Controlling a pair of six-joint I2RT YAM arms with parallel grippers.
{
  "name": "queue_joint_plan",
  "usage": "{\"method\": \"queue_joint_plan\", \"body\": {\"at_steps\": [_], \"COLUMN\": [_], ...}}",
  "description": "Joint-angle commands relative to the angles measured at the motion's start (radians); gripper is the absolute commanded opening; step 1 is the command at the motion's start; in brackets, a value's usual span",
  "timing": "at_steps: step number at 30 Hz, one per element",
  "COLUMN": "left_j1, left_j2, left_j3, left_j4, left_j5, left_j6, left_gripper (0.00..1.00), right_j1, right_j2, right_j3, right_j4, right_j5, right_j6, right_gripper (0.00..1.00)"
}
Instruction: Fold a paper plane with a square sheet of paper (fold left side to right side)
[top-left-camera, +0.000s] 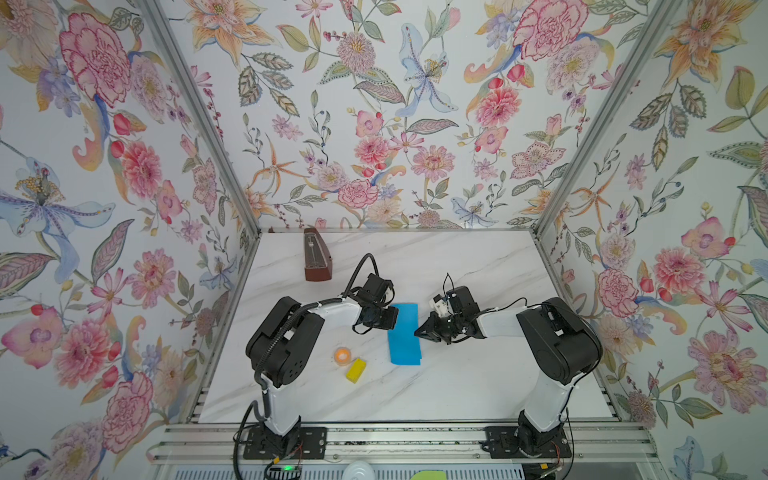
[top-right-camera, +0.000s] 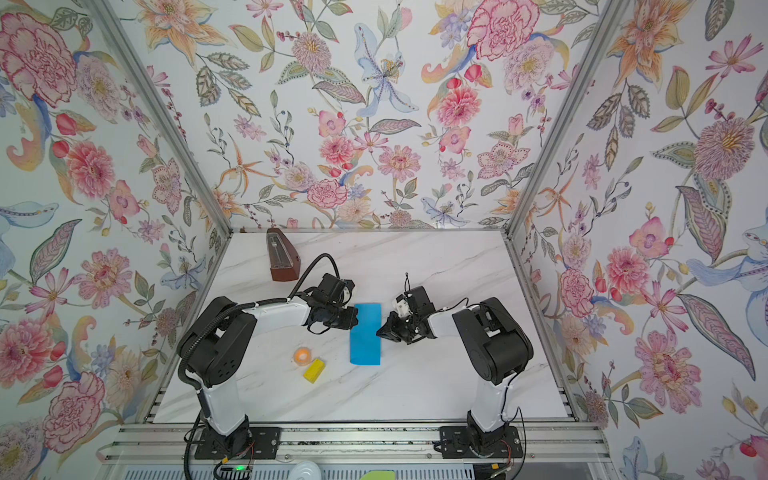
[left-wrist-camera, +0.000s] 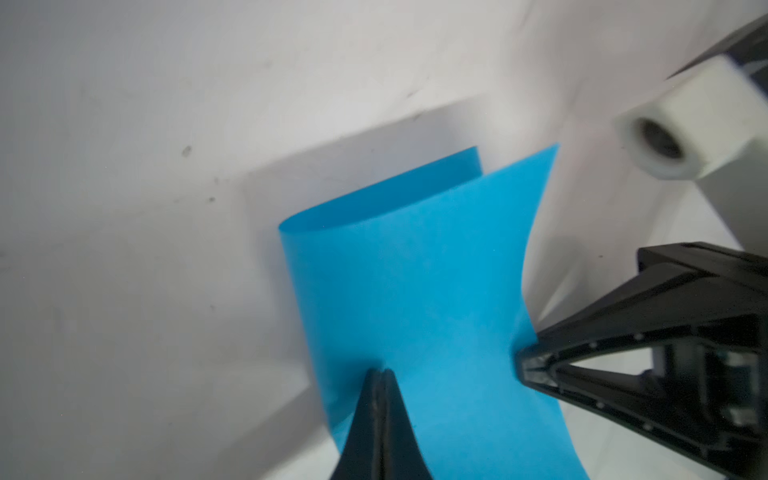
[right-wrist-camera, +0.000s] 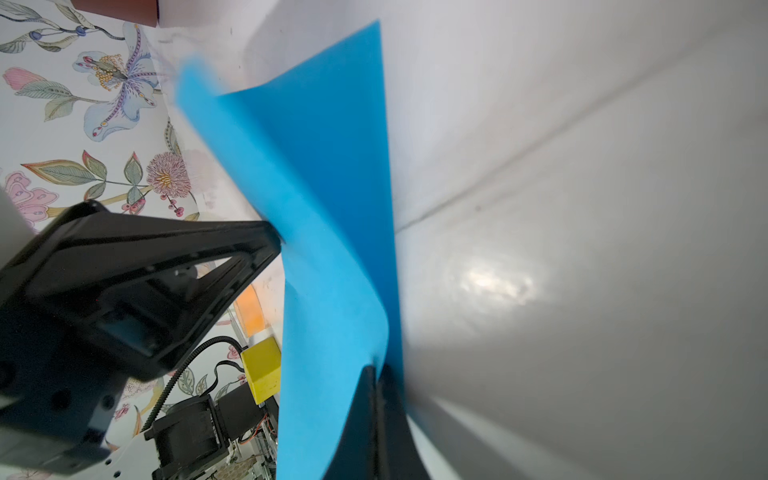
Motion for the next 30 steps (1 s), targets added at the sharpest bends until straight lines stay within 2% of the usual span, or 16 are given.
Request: {"method": "queue_joint_plan", "body": {"at_steps": [1,7,13,19,26,30], "left_j1": [0.029,0.082,0.101,0.059,-0.004,-0.006], "left_j2": [0.027,0.05,0.022,-0.084,-0.03,0.014], "left_j3": [-0.007,-0.061,-0.057,-0.059,0.007,0.029], "left_j4": [-0.072,-0.073,-0.061,0.017,0.045,0.028], "left_j5": [-0.087,-0.134,-0.119,-0.004,0.036,-0.006], "left_j6": [0.023,0.023,0.034,0.03,-0.002,-0.004], "left_gripper": [0.0,0.0,0.0,0.0,0.0,0.0], "right_j1": [-0.004,-0.004,-0.004,-0.004,-0.004,-0.004], "right_j2": [0.009,0.007,0.002,0.0,0.001,-0.002], "right_j3": [-0.023,-0.024,-0.021,-0.021,-0.022,-0.024], "right_j4": [-0.119,-0.121,-0.124,-0.13,-0.131,-0.137], "right_j5": [0.068,0.07,0.07,0.073,0.074,0.076], "right_j6": [-0.018,-0.019,-0.019,-0.021,-0.024,-0.028], "right_gripper": [0.0,0.0,0.0,0.0,0.0,0.0]}}
